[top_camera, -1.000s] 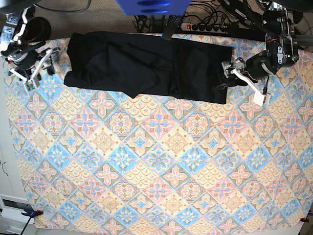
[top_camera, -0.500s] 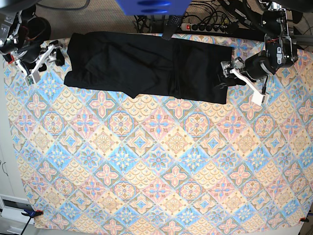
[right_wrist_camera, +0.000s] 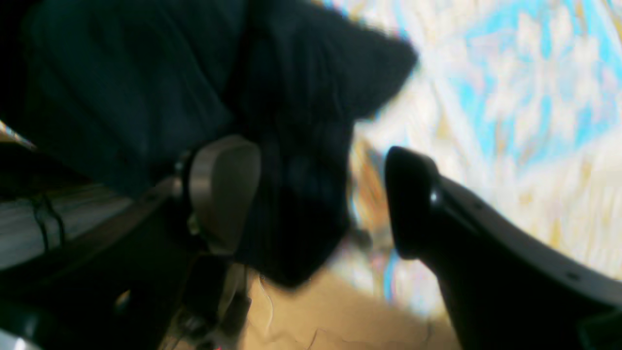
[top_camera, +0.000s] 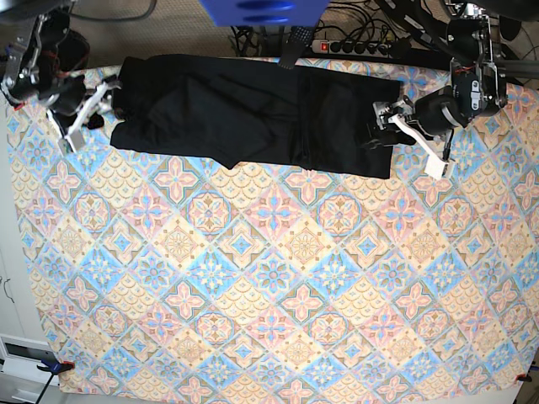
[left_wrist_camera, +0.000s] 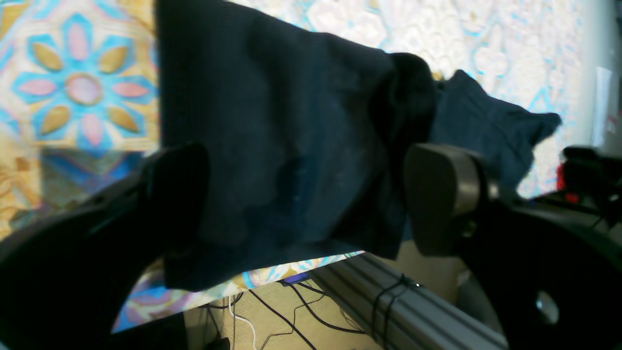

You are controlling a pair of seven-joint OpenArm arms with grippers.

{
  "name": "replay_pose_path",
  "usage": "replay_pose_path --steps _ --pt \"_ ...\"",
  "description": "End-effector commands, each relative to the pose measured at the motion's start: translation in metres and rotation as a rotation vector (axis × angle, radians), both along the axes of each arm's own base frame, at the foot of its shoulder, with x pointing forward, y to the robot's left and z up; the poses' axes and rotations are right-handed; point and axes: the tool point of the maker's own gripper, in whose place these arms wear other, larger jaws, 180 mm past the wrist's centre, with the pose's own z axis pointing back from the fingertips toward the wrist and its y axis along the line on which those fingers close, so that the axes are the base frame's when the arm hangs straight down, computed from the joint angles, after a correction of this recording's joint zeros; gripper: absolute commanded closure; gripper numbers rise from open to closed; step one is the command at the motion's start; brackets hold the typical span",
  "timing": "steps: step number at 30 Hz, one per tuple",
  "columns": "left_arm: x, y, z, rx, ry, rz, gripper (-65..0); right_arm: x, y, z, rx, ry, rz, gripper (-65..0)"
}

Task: Fold the T-shirt properly
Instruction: 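Grasp the strip's other end with the right gripper and lift it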

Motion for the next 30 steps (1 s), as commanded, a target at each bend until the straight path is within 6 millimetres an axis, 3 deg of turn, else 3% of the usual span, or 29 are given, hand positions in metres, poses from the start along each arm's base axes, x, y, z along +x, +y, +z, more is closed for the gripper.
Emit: replay_pose_path --steps 1,10,23,30 --pt "0.004 -0.001 0.007 -0.005 -0.026 -0.009 -64.2 0.010 0.003 0.008 0.016 -0.039 0.013 -43.5" --pt "0.005 0.000 0.007 -0.004 -0.027 -0.007 -64.2 0.000 0.005 -0.026 0.089 0.060 -0.045 -43.5" --pt "0.004 0.000 0.007 -0.005 -0.027 -0.008 -64.2 -0.008 0.015 -0.039 0.136 0.093 -0.079 -43.5" --pt "0.005 0.000 0.007 -0.004 -0.027 -0.005 -64.2 -0.023 0.010 -0.062 0.177 0.153 -0.145 -43.5"
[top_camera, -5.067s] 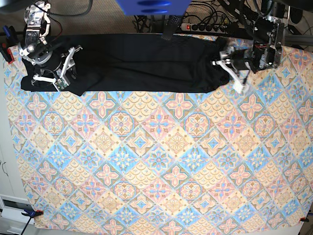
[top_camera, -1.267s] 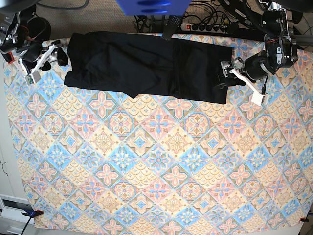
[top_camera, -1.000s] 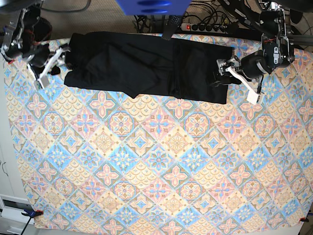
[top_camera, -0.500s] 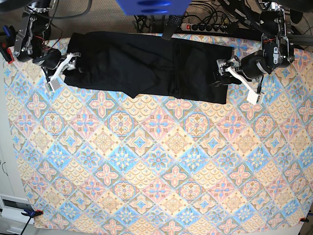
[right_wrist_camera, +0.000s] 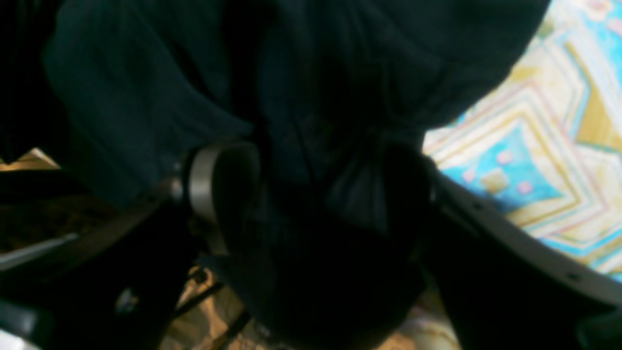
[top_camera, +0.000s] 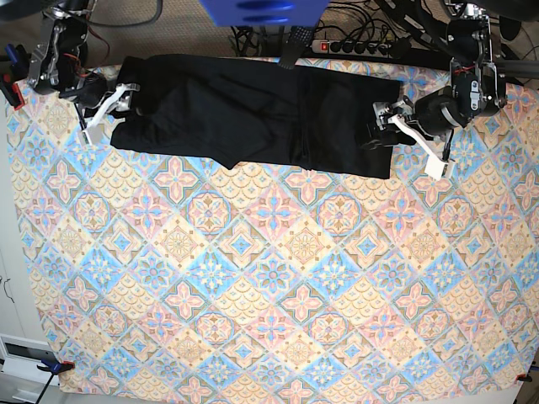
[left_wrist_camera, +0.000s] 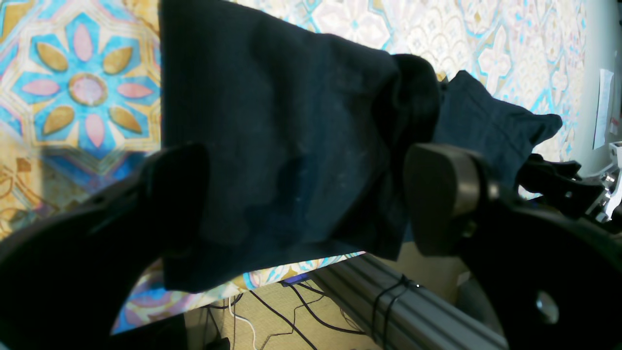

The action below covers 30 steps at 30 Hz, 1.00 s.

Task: Fold the T-shirt properly
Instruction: 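Grasp the strip's other end with the right gripper and lift it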

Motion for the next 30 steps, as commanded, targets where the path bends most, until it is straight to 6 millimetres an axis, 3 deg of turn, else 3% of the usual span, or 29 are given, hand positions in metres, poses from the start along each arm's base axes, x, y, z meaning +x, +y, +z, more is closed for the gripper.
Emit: replay_pose_path --steps 1,9,18,21,28,30 --pt "0.005 0.002 0.008 -0.001 -0.029 -0.005 -64.2 -0.001 -0.006 -0.001 -0.014 0.009 0.002 -43.5" --pt "0.006 0.002 0.008 -0.001 -0.031 -0.005 -64.2 -0.006 -0.004 -0.003 -0.013 0.025 0.012 -43.3" --pt "0.006 0.002 0.008 -0.001 -0.031 -0.004 -64.2 -0.007 0.037 -0.001 0.017 0.022 0.153 -42.4" --pt "0.006 0.003 0.008 0.000 -0.032 -0.003 -64.2 -0.007 0.042 -0.002 0.028 0.022 0.154 -35.6" --pt "0.006 0.003 0.009 -0.001 -0.034 0.000 -64.2 -0.004 0.046 -0.001 0.039 0.014 0.143 -9.9" --pt "0.007 0.003 0.009 -0.001 -0.036 0.000 -64.2 -0.004 0.045 -0.001 0.037 0.015 0.143 -5.4"
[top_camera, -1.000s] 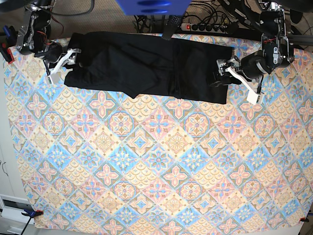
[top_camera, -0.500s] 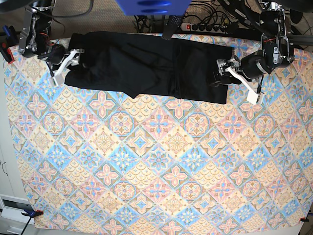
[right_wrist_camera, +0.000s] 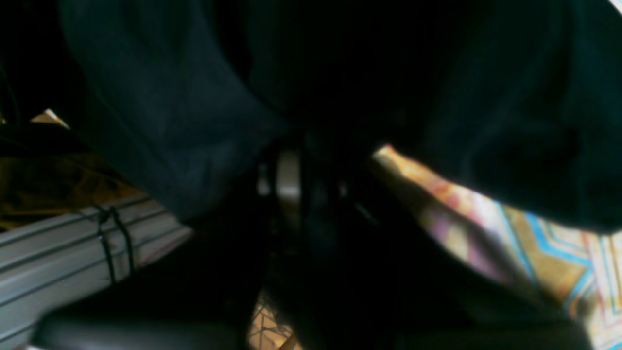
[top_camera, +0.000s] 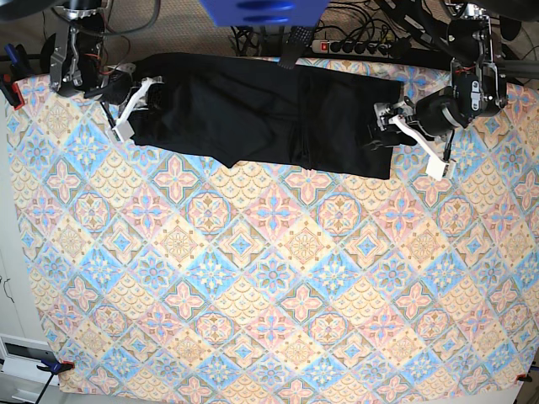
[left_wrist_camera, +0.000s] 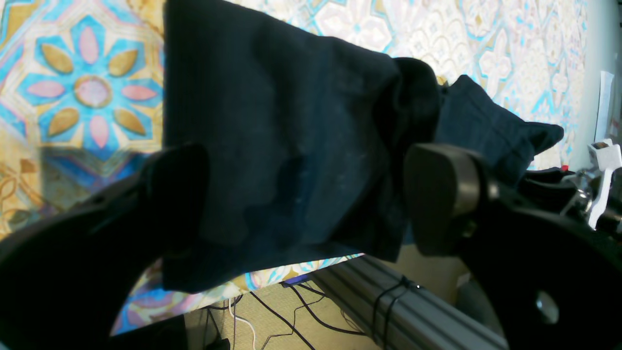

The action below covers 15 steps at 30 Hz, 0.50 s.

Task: Fold the T-shirt properly
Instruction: 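Grasp the strip's other end with the right gripper and lift it, then fold the held end with the right gripper over toward the left gripper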

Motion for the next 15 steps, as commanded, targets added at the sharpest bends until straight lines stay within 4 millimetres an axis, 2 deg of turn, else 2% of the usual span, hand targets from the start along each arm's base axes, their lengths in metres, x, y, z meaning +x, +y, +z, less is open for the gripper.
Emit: replay_pose_path --steps 1,4,11,13,15 --pt "0.005 0.002 0.008 -0.002 -0.032 -0.004 -64.2 0.005 -0.006 0.005 -0.007 -0.021 0.002 -4.6" --pt "0.008 0.002 0.010 -0.003 -0.040 -0.003 -64.2 0.009 -0.009 0.007 -0.012 -0.033 -0.008 -4.6" --pt "0.015 0.002 0.014 -0.006 -0.058 -0.001 -64.2 0.062 -0.043 0.032 -0.051 -0.153 -0.097 -4.5" --pt "0.017 0.011 0.017 0.004 -0.067 0.023 -64.2 0.071 -0.061 0.040 -0.088 -0.174 -0.099 -4.5" --pt "0.018 0.016 0.018 0.008 -0.072 0.037 -64.2 0.080 -0.070 0.047 -0.108 -0.195 -0.098 -4.5"
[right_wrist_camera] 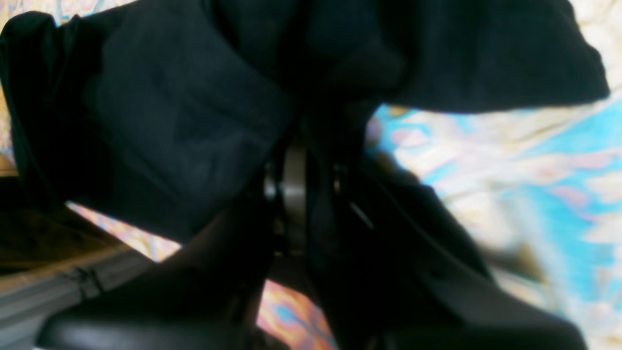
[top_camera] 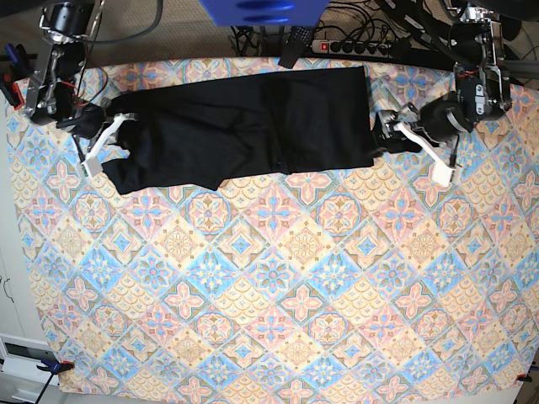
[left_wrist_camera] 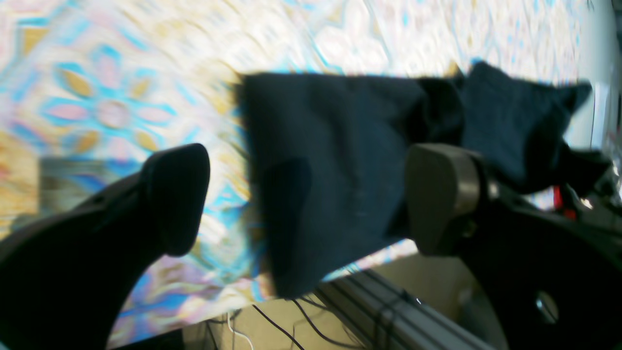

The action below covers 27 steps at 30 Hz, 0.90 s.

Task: Fold the T-shirt properly
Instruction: 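Fold the held end with the right gripper over toward the left gripper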

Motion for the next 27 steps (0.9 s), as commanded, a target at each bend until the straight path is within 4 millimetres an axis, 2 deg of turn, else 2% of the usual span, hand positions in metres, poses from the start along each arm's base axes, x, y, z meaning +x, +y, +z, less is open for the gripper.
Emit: replay_pose_path --steps 1,4,8,10,13,16,18,20,23,27 --pt "0.005 0.001 0.009 -0.004 -0.034 -0.005 -64.2 0.016 -0.012 0.015 -0.019 -0.059 -0.008 -4.5" --pt "0.005 0.001 0.009 -0.003 -0.031 -0.006 -64.1 0.029 -0.021 0.025 -0.043 -0.088 -0.003 -4.5" --pt "0.002 0.001 0.007 -0.003 -0.021 -0.007 -63.6 0.032 -0.026 0.030 -0.062 -0.102 0.006 -4.5" --pt "-0.004 0.002 0.003 -0.002 -0.004 -0.008 -60.0 0.032 -0.024 0.034 -0.074 -0.106 0.024 -4.5" --pt "-0.007 0.002 0.002 0.003 0.004 -0.008 -48.3 0.033 -0.017 0.046 -0.105 -0.127 0.070 -4.5" --pt "-0.015 0.003 -0.002 0.004 0.024 -0.009 -31.4 0.022 -0.007 0.057 -0.137 -0.148 0.122 -4.5" --pt "-0.015 0.003 -0.003 0.006 0.026 -0.008 -20.5 0.017 0.011 0.063 -0.143 -0.168 0.185 -4.5" --pt "-0.020 0.003 -0.006 0.005 0.037 -0.007 -13.0 0.014 0.036 0.071 -0.139 -0.196 0.268 -4.5" --pt "-0.022 0.003 -0.007 0.005 0.043 -0.007 -13.8 0.013 0.074 0.083 -0.121 -0.246 0.381 -4.5" --pt "-0.026 0.003 -0.009 0.006 0.053 -0.004 -14.4 0.000 0.116 0.084 -0.071 -0.255 0.509 -4.5"
